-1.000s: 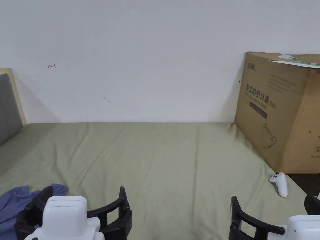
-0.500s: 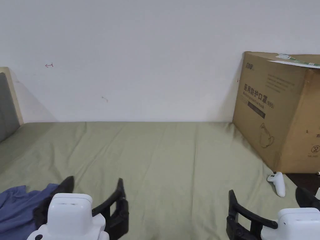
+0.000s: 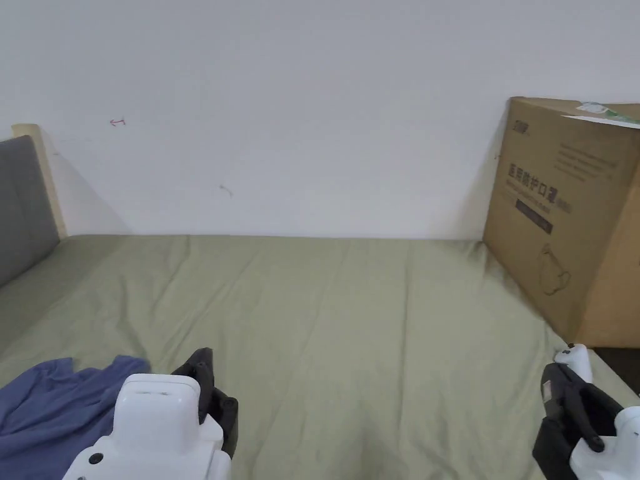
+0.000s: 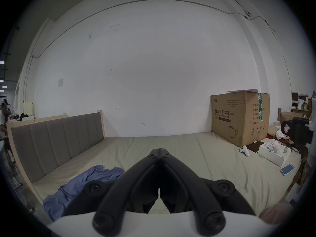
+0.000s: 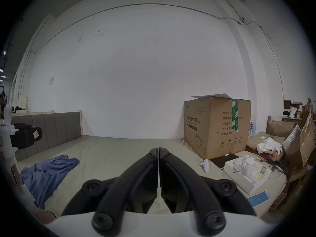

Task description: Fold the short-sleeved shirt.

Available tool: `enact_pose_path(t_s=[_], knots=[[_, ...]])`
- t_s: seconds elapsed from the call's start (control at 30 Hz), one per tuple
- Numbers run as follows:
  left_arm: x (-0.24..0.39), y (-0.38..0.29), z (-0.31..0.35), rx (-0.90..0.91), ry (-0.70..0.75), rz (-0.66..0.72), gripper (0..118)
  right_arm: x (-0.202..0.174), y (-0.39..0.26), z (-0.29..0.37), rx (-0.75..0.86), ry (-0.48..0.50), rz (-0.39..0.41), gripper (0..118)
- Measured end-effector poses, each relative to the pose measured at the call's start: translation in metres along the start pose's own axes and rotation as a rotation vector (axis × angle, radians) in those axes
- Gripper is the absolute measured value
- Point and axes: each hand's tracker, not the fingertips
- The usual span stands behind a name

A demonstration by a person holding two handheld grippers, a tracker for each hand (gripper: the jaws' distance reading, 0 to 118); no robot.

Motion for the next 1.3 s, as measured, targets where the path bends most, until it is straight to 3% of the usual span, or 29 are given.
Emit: enact_pose_path(t_s=[0.13, 0.4, 0.57, 0.67, 0.83, 0.93, 0.97, 1.0, 1.03, 1.07, 1.1, 1.2, 1.3], knots=[[-0.042, 0.001, 0.02, -0.019, 0.117, 0.004, 0, -0.026, -0.001, -0.012, -0.01, 0.071, 0.005, 1], [-0.146, -0.002, 0.082, -0.041, 0.459, -0.095, 0, -0.141, 0.002, -0.024, -0.022, 0.381, 0.007, 1], [-0.166, -0.003, 0.091, -0.067, 0.466, -0.066, 0, -0.163, 0.007, -0.024, -0.028, 0.466, -0.009, 1], [-0.185, 0.018, 0.068, -0.068, 0.441, -0.015, 0, -0.159, 0.009, -0.026, -0.055, 0.47, -0.014, 1], [-0.26, 0.018, -0.058, -0.572, 0.121, 0.127, 0, -0.141, 0.004, -0.036, -0.18, 0.413, 0.032, 1], [-0.29, -0.037, -0.127, -0.87, 0.074, 0.225, 0, -0.127, -0.009, -0.042, -0.236, 0.393, 0.035, 1], [-0.294, -0.054, -0.144, -0.926, 0.071, 0.274, 7, -0.124, -0.015, -0.044, -0.256, 0.385, 0.039, 1], [-0.301, -0.072, -0.159, -0.98, 0.041, 0.351, 42, -0.12, -0.02, -0.046, -0.277, 0.376, 0.044, 1], [-0.305, -0.089, -0.172, -1.031, 0.05, 0.423, 104, -0.117, -0.026, -0.049, -0.302, 0.368, 0.05, 1], [-0.306, -0.107, -0.183, -1.082, 0.054, 0.482, 114, -0.114, -0.031, -0.052, -0.328, 0.364, 0.051, 1], [-0.304, -0.123, -0.187, -1.098, 0.054, 0.53, 110, -0.111, -0.036, -0.055, -0.357, 0.36, 0.05, 1], [-0.296, -0.146, -0.214, -1.085, 0.064, 0.465, 109, -0.107, -0.049, -0.065, -0.426, 0.345, 0.047, 1], [-0.287, -0.173, -0.239, -1.14, 0.039, 0.311, 109, -0.105, -0.06, -0.075, -0.482, 0.327, 0.036, 1]])
